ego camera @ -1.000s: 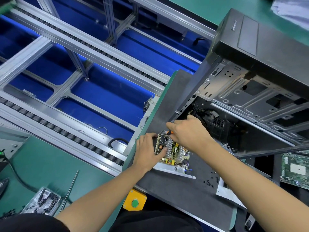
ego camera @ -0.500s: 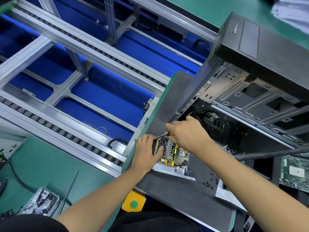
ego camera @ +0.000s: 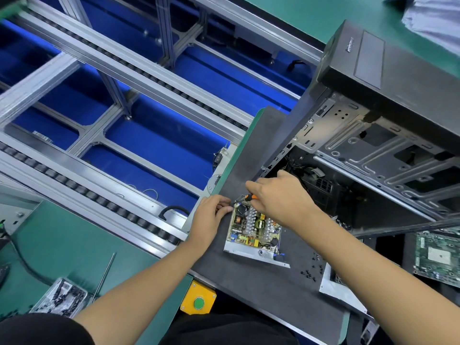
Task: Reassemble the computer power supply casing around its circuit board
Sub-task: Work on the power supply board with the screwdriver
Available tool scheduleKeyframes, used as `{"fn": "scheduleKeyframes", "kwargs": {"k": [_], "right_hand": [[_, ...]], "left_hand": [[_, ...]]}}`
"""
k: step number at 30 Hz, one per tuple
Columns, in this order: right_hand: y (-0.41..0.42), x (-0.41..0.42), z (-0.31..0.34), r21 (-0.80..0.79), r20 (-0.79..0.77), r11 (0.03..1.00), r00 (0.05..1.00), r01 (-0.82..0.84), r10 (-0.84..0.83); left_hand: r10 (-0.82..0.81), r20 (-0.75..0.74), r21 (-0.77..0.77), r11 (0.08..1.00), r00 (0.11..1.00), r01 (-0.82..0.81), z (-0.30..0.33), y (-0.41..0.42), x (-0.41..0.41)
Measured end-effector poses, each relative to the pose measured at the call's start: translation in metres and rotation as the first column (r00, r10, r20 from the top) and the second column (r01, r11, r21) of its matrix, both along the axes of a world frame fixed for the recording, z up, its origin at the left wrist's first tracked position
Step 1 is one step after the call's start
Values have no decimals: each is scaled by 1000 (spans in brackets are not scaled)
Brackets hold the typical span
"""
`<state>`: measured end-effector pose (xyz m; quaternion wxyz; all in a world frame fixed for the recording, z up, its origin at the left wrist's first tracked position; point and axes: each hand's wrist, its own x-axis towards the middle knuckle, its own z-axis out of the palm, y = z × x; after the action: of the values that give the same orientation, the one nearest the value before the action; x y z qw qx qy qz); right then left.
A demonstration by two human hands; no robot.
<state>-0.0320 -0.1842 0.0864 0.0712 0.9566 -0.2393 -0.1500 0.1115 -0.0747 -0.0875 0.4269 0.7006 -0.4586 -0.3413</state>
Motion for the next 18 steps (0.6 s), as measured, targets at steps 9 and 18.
{"fn": "scheduleKeyframes", "kwargs": {"k": [9,18], "right_hand": [[1,3,1,-8,-15,1000,1000,-2,2],[-1,0,5,17,14,1000,1000,3,-4]], "left_hand": [[-18,55,-19,1000,998,19,-3,-5,-1],[-43,-25,14,999,999,44,-5,-8,0]]}}
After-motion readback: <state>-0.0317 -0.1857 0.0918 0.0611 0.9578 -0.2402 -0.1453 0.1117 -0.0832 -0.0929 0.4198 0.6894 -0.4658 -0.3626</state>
